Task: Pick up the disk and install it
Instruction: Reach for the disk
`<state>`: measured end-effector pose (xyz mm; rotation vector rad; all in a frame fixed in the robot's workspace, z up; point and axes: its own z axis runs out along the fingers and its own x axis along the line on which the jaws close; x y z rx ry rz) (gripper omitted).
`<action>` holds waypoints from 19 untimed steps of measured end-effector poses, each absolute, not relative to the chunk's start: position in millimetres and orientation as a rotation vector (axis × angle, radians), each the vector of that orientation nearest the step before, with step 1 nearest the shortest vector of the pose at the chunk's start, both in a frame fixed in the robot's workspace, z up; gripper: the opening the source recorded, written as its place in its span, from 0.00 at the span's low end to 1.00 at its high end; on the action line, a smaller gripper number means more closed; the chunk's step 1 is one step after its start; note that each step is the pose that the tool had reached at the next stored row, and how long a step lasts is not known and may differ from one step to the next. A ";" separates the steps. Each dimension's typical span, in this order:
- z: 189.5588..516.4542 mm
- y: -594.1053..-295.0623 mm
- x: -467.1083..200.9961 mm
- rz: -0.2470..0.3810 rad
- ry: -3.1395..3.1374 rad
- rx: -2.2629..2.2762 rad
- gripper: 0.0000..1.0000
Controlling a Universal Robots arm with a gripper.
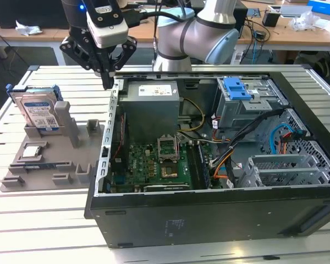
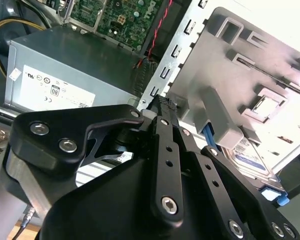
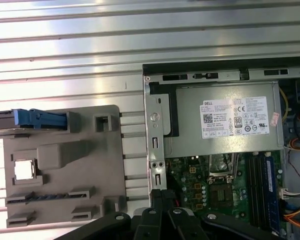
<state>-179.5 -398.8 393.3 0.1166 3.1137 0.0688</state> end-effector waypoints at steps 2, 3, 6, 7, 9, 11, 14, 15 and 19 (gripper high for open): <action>393.3 -398.8 -180.4 0.069 3.114 0.117 0.11; 393.3 -398.8 -181.0 0.069 3.114 0.117 0.11; 393.3 -398.9 -183.3 0.069 3.114 0.117 0.11; 393.3 -398.8 -184.5 0.069 3.114 0.117 0.11; 393.3 -398.8 -185.6 0.069 3.114 0.117 0.11; 393.3 -398.8 -186.8 0.069 3.114 0.117 0.11; 393.3 -398.9 -189.1 0.069 3.114 0.117 0.11; 393.3 -398.9 -190.0 0.069 3.114 0.117 0.11; 393.3 -398.8 -198.8 0.069 3.114 0.117 0.11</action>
